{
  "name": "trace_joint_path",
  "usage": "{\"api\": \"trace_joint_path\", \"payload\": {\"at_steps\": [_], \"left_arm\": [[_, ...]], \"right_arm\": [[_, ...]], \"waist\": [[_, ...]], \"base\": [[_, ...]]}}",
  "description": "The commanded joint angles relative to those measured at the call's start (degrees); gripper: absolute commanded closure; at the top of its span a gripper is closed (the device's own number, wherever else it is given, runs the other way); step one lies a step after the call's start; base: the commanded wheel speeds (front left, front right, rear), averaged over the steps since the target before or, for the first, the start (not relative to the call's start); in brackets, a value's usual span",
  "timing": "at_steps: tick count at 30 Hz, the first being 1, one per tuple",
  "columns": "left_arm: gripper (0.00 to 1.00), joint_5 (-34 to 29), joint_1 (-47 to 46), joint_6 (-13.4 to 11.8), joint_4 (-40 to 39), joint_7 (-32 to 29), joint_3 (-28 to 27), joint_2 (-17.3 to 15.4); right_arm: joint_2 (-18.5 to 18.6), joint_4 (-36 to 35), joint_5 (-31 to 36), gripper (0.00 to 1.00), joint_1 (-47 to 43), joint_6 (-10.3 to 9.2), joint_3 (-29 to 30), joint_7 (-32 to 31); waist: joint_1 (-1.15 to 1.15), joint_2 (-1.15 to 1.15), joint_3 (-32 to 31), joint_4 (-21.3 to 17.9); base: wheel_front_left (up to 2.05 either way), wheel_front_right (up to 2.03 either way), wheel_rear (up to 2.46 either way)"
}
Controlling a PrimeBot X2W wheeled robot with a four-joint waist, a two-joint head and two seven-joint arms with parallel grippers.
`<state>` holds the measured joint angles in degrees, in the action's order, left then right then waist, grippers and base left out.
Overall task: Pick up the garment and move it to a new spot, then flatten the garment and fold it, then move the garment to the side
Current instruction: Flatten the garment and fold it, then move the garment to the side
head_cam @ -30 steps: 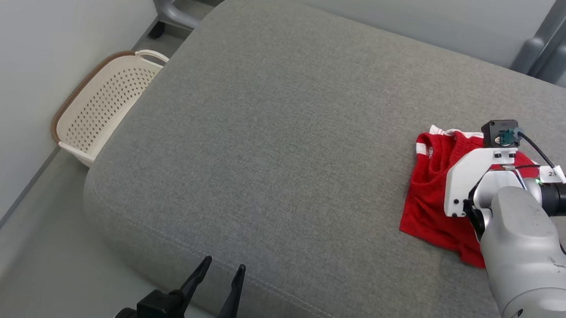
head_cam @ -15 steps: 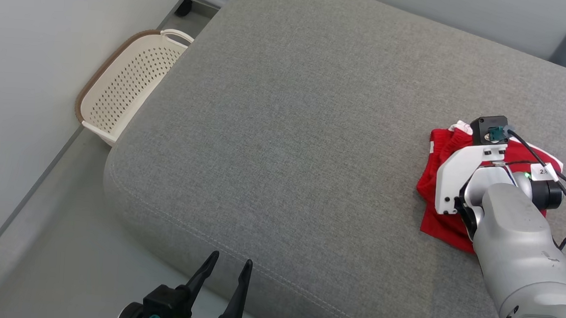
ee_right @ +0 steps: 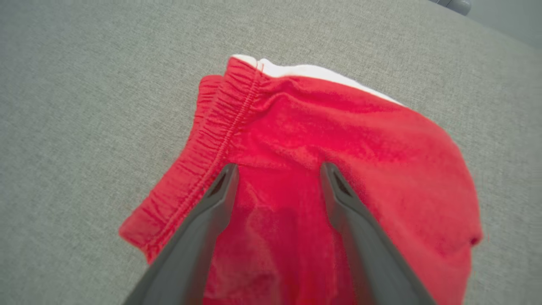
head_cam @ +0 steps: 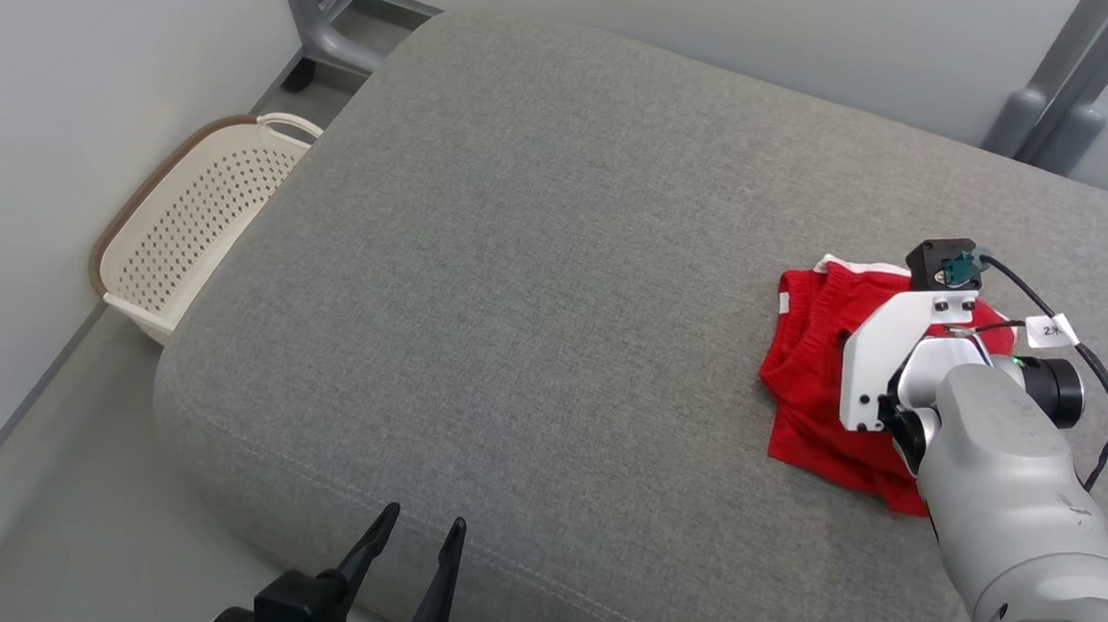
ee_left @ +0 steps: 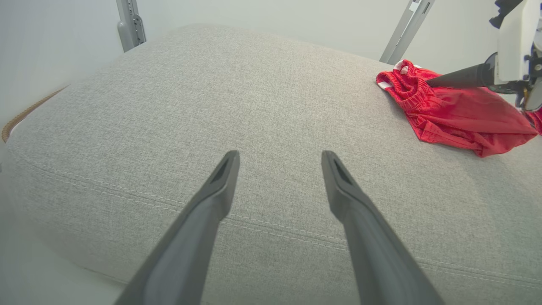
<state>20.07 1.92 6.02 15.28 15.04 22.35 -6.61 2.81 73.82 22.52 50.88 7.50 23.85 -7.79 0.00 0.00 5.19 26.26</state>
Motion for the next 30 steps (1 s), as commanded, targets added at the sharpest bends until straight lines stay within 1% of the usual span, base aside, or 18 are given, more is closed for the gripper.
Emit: {"api": "trace_joint_path", "payload": {"at_steps": [1,4,7,14,18,22,27,30], "left_arm": [[0.0,-0.4,0.6,-0.3,-0.1,0.2,-0.2,-0.6],[0.0,-0.3,1.7,-0.5,-0.2,0.2,-0.5,-1.2],[0.0,-0.1,2.7,-0.7,-0.5,0.1,-0.6,-1.6],[0.0,0.3,4.8,-1.4,-1.7,-0.7,-0.5,-2.8],[0.0,0.5,5.0,-1.7,-2.8,-1.3,-0.3,-3.1],[0.0,0.4,5.6,-1.7,-3.3,-1.7,0.0,-3.6],[0.0,0.5,5.9,-1.8,-3.9,-2.2,0.5,-4.0],[0.0,0.5,5.6,-1.7,-4.1,-2.4,0.8,-4.2]], "right_arm": [[0.2,0.1,-0.3,0.0,0.3,-0.02,-0.1,-0.3],[0.2,0.1,-1.4,0.0,1.0,-0.02,-0.2,-1.8],[0.2,-0.4,-1.6,0.0,1.1,-0.02,0.6,-4.7],[0.2,-6.2,-0.6,0.0,-0.8,-0.02,6.3,-13.4],[0.2,-10.2,0.1,0.0,-2.1,-0.02,10.6,-18.8],[0.2,-12.5,0.2,0.0,-2.9,-0.02,14.8,-23.4],[0.2,-12.3,0.0,0.0,-1.6,-0.02,18.8,-25.7],[0.2,-10.9,0.1,0.0,-0.9,-0.02,21.0,-25.4]], "waist": [[0.0,0.0,-2.3,-2.3],[0.0,0.0,-4.2,-4.3],[0.0,0.0,-6.0,-6.1],[0.0,0.0,-9.3,-8.6],[0.0,0.0,-9.8,-8.8],[0.0,0.0,-9.7,-8.6],[0.0,0.0,-9.0,-7.9],[0.0,0.0,-8.4,-7.2]], "base": [[0.0,0.0,0.0],[0.0,0.0,0.0],[0.0,0.0,0.0],[0.0,0.0,0.0],[0.0,0.0,0.0],[0.0,0.0,0.0],[0.0,0.0,0.0],[0.0,0.0,0.0]]}}
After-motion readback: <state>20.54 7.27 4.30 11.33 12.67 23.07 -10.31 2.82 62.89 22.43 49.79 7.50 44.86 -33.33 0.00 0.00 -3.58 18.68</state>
